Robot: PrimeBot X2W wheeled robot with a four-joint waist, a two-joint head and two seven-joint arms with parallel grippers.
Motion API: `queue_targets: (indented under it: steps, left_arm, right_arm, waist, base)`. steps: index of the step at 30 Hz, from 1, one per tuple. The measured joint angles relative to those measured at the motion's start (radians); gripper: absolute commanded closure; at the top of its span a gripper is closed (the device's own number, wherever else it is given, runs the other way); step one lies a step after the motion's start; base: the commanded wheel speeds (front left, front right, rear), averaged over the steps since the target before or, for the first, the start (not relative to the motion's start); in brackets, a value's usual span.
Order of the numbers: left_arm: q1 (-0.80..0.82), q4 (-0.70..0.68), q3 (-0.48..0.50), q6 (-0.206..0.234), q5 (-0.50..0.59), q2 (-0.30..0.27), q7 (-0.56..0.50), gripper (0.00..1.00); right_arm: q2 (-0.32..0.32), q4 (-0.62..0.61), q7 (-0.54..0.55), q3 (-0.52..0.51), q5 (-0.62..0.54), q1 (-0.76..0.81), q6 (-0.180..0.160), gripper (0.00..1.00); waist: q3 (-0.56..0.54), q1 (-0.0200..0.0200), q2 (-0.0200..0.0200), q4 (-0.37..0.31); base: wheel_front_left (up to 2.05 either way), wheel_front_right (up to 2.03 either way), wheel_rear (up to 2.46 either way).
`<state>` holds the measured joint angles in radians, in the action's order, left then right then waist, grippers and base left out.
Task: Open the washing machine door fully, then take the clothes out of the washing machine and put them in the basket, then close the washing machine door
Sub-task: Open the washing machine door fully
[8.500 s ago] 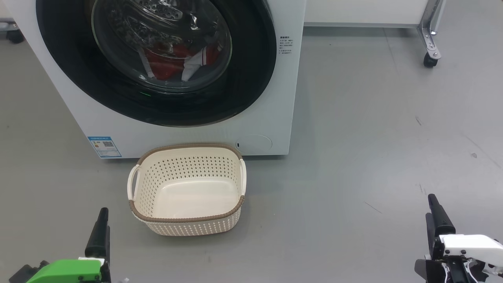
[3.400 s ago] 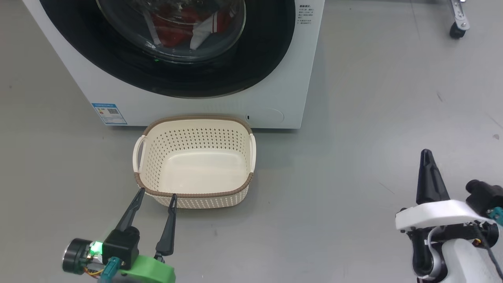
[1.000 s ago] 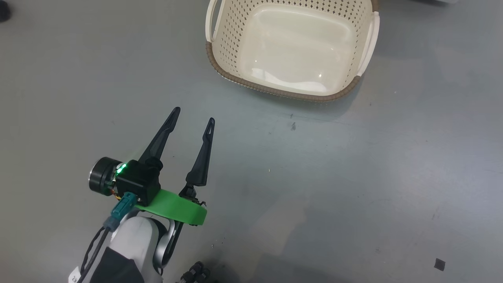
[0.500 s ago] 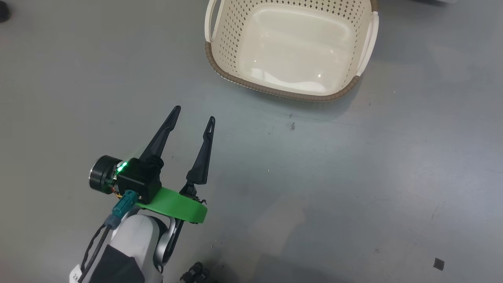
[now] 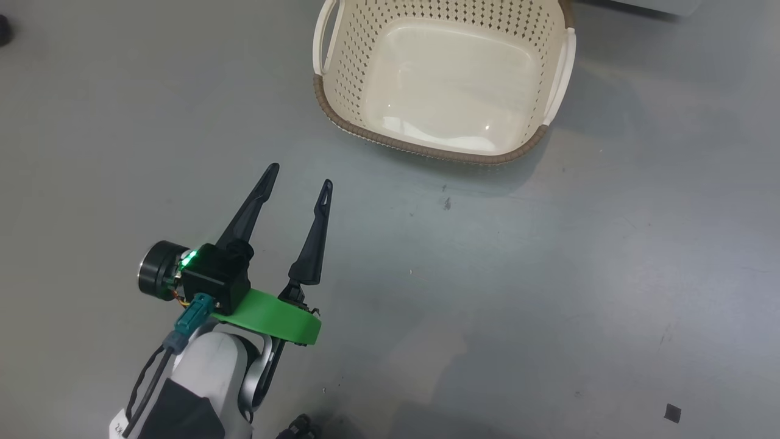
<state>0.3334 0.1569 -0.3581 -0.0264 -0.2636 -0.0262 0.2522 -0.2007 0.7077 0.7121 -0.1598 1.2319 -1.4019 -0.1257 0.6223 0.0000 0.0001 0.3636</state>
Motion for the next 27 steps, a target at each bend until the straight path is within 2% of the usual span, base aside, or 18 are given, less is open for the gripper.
queue_targets:
  steps: [15,27]
  left_arm:
    - [0.000,0.019,0.013,0.007,0.000,0.000,0.000,0.00]
    - [-0.003,0.023,0.019,0.007,0.002,0.000,0.000,0.00]
  right_arm:
    - [0.044,0.047,0.041,0.025,0.010,0.121,0.045,1.00]
    - [0.060,0.056,0.057,0.044,0.007,0.161,0.057,1.00]
  waist:
    - [-0.075,0.0000,0.0000,-0.031]
    - [-0.119,0.0000,0.0000,-0.060]
  base:
    - [0.00,0.00,0.00]
    - [0.00,0.00,0.00]
